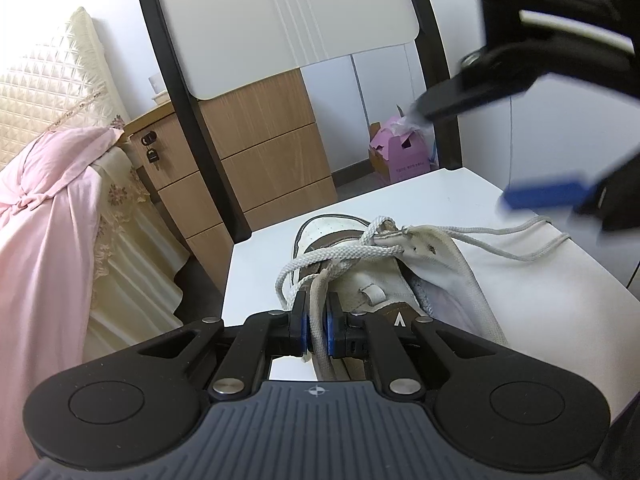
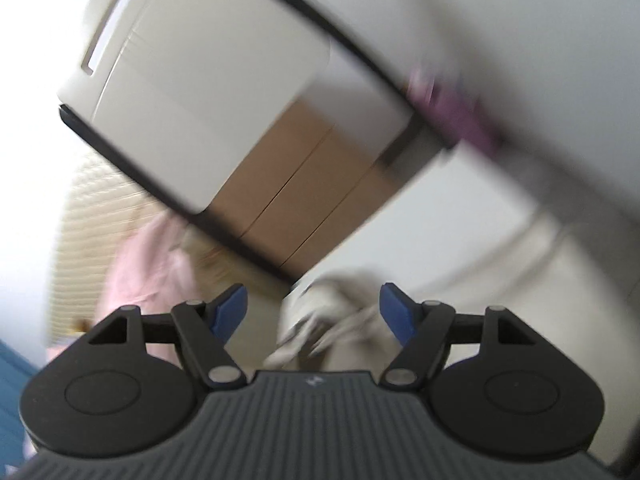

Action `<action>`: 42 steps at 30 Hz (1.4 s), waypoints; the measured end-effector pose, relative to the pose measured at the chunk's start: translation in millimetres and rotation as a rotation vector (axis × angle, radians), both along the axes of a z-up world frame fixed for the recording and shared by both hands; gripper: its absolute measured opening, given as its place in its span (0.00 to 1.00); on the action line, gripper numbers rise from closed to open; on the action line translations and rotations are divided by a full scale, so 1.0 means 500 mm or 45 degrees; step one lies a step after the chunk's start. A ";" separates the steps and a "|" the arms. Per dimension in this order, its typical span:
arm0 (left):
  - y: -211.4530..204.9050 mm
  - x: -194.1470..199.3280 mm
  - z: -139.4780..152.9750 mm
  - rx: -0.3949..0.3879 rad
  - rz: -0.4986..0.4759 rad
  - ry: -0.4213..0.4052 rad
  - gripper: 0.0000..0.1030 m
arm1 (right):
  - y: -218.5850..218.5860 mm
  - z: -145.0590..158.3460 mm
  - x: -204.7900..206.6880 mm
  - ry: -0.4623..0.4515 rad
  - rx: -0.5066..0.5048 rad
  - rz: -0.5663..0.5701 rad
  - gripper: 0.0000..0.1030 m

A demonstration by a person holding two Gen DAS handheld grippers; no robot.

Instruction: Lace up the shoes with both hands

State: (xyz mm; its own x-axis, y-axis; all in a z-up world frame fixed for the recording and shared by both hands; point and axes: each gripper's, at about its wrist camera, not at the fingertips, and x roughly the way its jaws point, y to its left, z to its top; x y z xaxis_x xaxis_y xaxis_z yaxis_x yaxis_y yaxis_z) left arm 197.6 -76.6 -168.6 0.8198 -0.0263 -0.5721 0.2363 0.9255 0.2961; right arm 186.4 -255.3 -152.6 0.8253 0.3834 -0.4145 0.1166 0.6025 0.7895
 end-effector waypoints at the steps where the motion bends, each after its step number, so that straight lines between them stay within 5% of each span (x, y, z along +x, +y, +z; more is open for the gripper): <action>1: 0.001 -0.001 0.000 0.002 -0.009 -0.002 0.10 | 0.008 -0.015 0.001 0.034 0.065 0.021 0.71; 6: 0.014 -0.003 -0.003 0.007 -0.035 -0.015 0.10 | 0.031 -0.053 0.011 0.175 0.121 0.027 0.59; 14: 0.021 -0.001 -0.004 0.013 -0.035 -0.020 0.10 | 0.021 -0.085 0.045 0.176 0.195 -0.051 0.02; 22: 0.015 -0.005 -0.001 0.022 0.015 -0.023 0.10 | -0.002 -0.062 0.029 0.184 0.049 -0.118 0.02; 34: 0.016 0.002 0.006 -0.018 0.081 -0.008 0.10 | -0.159 -0.052 -0.076 0.284 -0.078 -0.376 0.02; 38: 0.017 0.006 0.007 -0.042 0.077 0.000 0.10 | -0.182 -0.054 -0.099 0.298 -0.100 -0.355 0.02; 42: 0.024 0.007 0.009 -0.084 0.072 0.009 0.10 | -0.174 -0.009 -0.101 0.183 -0.249 -0.283 0.08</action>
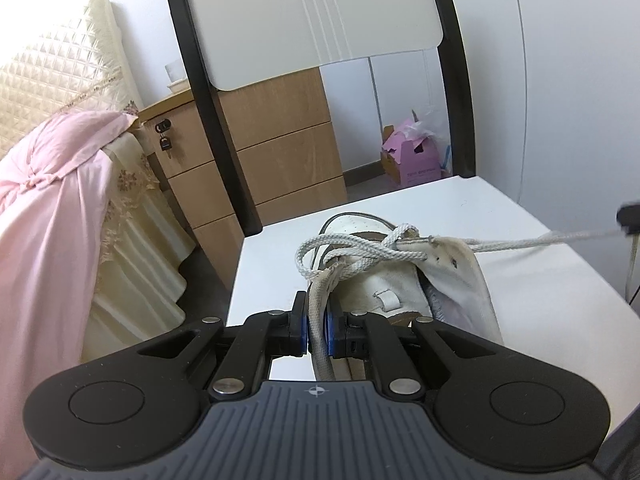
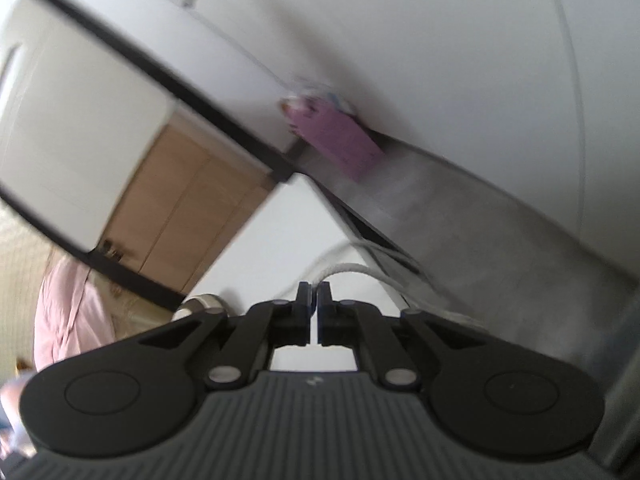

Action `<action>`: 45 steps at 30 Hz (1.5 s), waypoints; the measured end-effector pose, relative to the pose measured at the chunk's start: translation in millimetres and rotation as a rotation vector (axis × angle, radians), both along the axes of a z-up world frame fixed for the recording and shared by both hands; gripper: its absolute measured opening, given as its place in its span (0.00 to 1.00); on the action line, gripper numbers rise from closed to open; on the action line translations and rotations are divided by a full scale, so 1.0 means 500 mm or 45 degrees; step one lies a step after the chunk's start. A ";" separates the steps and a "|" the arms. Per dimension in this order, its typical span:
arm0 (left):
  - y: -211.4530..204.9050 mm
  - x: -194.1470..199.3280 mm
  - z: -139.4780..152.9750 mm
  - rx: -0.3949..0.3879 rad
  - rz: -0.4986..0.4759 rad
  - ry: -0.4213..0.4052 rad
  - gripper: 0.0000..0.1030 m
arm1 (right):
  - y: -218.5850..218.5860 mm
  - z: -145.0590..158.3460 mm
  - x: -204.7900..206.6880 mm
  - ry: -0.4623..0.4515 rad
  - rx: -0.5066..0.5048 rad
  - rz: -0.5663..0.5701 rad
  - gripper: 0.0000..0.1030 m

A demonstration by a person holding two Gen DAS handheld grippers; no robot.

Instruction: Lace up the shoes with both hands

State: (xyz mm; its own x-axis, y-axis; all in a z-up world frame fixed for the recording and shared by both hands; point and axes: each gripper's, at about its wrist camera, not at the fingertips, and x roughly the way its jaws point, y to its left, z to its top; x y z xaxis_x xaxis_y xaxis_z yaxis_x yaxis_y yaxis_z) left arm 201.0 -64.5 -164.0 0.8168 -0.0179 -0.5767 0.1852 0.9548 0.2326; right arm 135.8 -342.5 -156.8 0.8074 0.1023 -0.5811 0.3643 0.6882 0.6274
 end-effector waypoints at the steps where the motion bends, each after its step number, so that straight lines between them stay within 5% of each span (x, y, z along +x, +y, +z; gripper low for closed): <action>1: 0.002 0.000 0.000 -0.005 0.000 0.002 0.11 | 0.001 0.015 -0.003 -0.024 -0.048 0.000 0.20; 2: 0.004 0.000 0.001 -0.010 0.000 0.003 0.11 | 0.001 0.028 -0.006 -0.048 -0.095 -0.012 0.42; 4: 0.005 0.001 0.001 -0.015 -0.005 0.006 0.11 | 0.000 0.051 -0.012 -0.097 -0.178 -0.037 0.61; 11: 0.002 -0.003 -0.001 -0.001 -0.026 0.003 0.11 | 0.053 0.072 0.009 -0.167 -0.176 0.018 0.64; 15: 0.002 -0.001 0.000 0.001 -0.029 0.007 0.11 | 0.088 0.016 0.055 -0.120 0.193 0.175 0.64; 17: -0.002 -0.001 -0.001 0.018 -0.033 0.005 0.11 | 0.105 -0.021 0.077 -0.053 0.359 0.205 0.61; 22: -0.007 0.004 0.002 0.009 -0.036 0.004 0.11 | 0.131 -0.060 0.125 0.045 0.388 0.194 0.45; 24: -0.010 0.007 0.002 0.018 -0.039 0.003 0.11 | 0.138 -0.068 0.136 0.048 0.403 0.186 0.32; 26: -0.009 0.009 0.002 0.012 -0.038 0.004 0.11 | 0.146 -0.066 0.143 0.052 0.360 0.194 0.06; 27: -0.006 0.010 0.003 0.003 -0.030 0.005 0.11 | 0.153 -0.065 0.146 0.055 0.333 0.200 0.03; 38: 0.005 0.015 0.008 -0.039 0.032 0.016 0.11 | 0.173 -0.054 0.126 0.148 -0.083 0.311 0.01; 45: 0.004 0.020 0.011 -0.071 0.072 0.024 0.11 | 0.102 -0.056 0.086 0.205 -0.173 0.254 0.00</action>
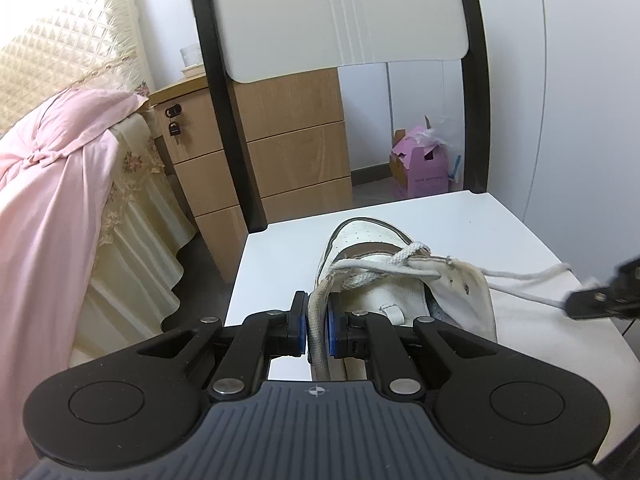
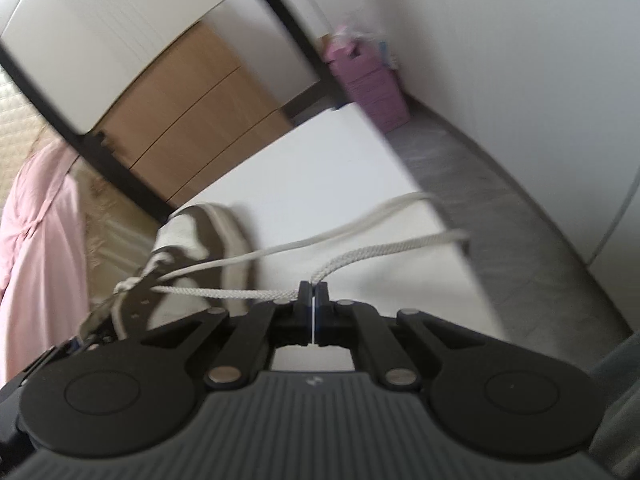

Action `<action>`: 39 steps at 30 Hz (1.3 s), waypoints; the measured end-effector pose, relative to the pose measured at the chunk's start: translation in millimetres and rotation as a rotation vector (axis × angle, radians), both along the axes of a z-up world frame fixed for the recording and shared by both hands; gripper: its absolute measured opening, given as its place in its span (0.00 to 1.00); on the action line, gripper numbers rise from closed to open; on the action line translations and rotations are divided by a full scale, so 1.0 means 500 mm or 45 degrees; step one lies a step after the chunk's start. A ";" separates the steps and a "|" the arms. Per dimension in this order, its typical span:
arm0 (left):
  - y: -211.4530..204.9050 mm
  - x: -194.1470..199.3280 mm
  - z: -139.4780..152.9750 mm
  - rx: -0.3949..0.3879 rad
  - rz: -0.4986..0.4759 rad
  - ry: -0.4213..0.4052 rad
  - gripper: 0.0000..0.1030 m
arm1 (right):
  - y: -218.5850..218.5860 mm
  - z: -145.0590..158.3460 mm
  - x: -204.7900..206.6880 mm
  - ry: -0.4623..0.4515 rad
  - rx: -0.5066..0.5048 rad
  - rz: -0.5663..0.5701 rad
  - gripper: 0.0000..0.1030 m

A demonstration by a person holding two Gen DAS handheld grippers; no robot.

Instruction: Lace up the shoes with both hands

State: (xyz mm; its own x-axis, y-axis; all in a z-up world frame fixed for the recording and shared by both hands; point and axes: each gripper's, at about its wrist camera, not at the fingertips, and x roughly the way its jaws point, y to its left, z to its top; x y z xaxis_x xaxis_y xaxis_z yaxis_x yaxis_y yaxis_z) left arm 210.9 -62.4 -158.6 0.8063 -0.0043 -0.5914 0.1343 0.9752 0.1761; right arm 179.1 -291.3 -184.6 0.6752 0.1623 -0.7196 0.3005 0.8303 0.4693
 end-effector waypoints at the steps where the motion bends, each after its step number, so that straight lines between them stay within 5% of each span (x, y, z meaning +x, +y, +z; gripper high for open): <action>1: 0.001 0.000 0.000 -0.004 -0.003 0.002 0.12 | -0.012 -0.001 -0.005 0.007 -0.003 -0.014 0.00; 9: 0.000 -0.003 -0.002 -0.009 -0.001 -0.002 0.12 | -0.043 0.002 -0.035 -0.039 0.099 0.007 0.06; 10: 0.000 -0.003 -0.002 -0.008 0.001 -0.002 0.12 | -0.047 0.007 -0.039 -0.056 0.121 -0.003 0.11; 13: -0.003 -0.004 -0.004 -0.001 0.007 -0.004 0.12 | -0.047 0.046 -0.056 -0.151 0.077 -0.026 0.50; 17: -0.012 -0.007 -0.008 0.004 0.034 -0.009 0.12 | -0.037 0.089 -0.055 -0.325 0.084 -0.006 0.55; 19: -0.016 -0.005 -0.008 -0.015 0.069 0.010 0.12 | -0.031 0.086 -0.037 -0.344 0.184 0.021 0.56; 24: 0.002 0.025 -0.034 -0.150 0.171 0.195 0.12 | -0.005 0.009 0.035 -0.194 0.596 0.034 0.56; 27: 0.018 0.030 -0.031 -0.206 0.174 0.216 0.12 | 0.017 -0.015 0.073 -0.134 0.635 0.019 0.57; 34: 0.013 0.026 -0.031 -0.132 0.083 0.199 0.12 | 0.013 -0.055 0.133 -0.105 0.659 -0.148 0.55; 36: 0.010 0.025 -0.033 -0.098 0.052 0.195 0.12 | 0.004 -0.050 0.144 -0.142 0.596 -0.213 0.43; 38: 0.005 0.023 -0.037 -0.062 0.030 0.188 0.12 | -0.004 -0.040 0.156 -0.205 0.559 -0.238 0.16; 39: 0.002 0.022 -0.038 -0.047 0.023 0.183 0.12 | -0.010 -0.034 0.162 -0.241 0.569 -0.247 0.13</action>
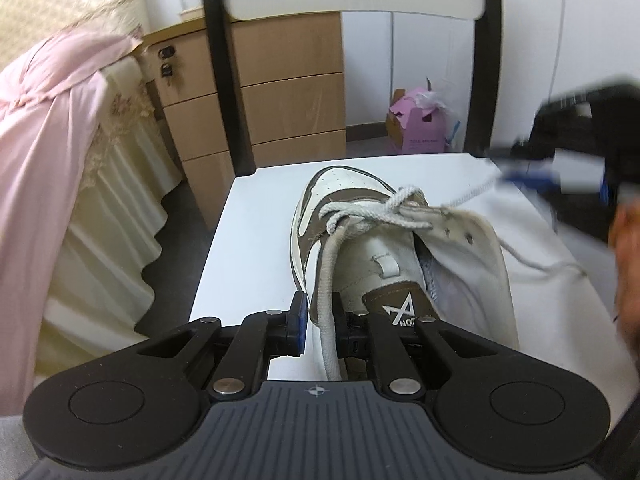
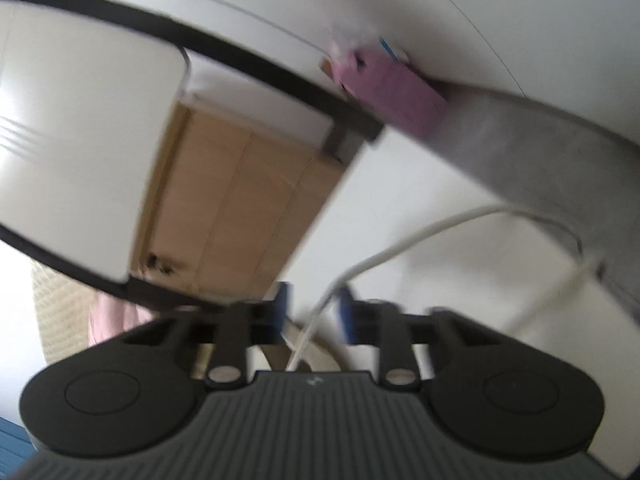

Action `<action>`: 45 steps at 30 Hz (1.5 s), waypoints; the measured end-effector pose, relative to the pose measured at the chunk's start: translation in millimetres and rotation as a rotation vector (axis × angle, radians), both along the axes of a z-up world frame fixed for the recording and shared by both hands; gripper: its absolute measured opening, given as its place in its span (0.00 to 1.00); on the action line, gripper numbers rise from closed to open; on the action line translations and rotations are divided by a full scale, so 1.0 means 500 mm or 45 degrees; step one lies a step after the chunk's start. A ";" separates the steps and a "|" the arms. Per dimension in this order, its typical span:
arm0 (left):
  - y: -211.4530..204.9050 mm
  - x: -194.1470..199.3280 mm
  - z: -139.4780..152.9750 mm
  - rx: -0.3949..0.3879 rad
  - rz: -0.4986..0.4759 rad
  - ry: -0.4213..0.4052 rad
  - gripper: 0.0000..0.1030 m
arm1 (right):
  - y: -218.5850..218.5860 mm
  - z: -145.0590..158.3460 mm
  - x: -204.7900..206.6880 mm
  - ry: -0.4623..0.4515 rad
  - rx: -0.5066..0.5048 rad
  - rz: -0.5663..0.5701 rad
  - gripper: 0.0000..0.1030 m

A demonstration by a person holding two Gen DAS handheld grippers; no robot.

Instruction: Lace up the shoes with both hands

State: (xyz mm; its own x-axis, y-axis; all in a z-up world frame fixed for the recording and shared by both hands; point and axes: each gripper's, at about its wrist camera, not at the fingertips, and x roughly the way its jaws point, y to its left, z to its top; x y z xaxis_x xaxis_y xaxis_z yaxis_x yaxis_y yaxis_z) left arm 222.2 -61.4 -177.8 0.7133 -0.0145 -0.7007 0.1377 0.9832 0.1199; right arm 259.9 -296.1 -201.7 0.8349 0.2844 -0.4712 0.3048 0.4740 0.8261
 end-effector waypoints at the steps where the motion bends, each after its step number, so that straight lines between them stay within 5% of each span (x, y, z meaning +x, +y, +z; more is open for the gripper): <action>1: -0.001 -0.001 -0.001 0.009 -0.005 -0.004 0.12 | -0.006 0.007 0.005 -0.039 0.012 -0.018 0.11; 19: -0.007 -0.010 -0.006 0.056 -0.015 -0.039 0.12 | -0.179 0.200 0.028 -0.544 0.110 -0.116 0.03; 25: -0.007 -0.008 -0.004 0.064 -0.050 -0.039 0.13 | -0.220 0.284 0.045 -0.655 -0.029 -0.062 0.03; 27: -0.001 -0.012 0.003 0.053 -0.074 -0.056 0.16 | -0.211 0.305 0.045 -0.668 -0.112 0.002 0.03; 31: 0.024 -0.043 0.041 -0.038 -0.129 -0.167 0.50 | -0.160 0.309 0.038 -0.631 -0.214 0.169 0.03; 36: 0.056 -0.064 0.077 -0.132 -0.135 -0.280 0.50 | -0.093 0.295 0.017 -0.575 -0.253 0.353 0.03; 45: 0.054 -0.032 0.095 -0.258 -0.134 -0.311 0.50 | 0.017 0.268 0.003 -0.510 -0.302 0.595 0.03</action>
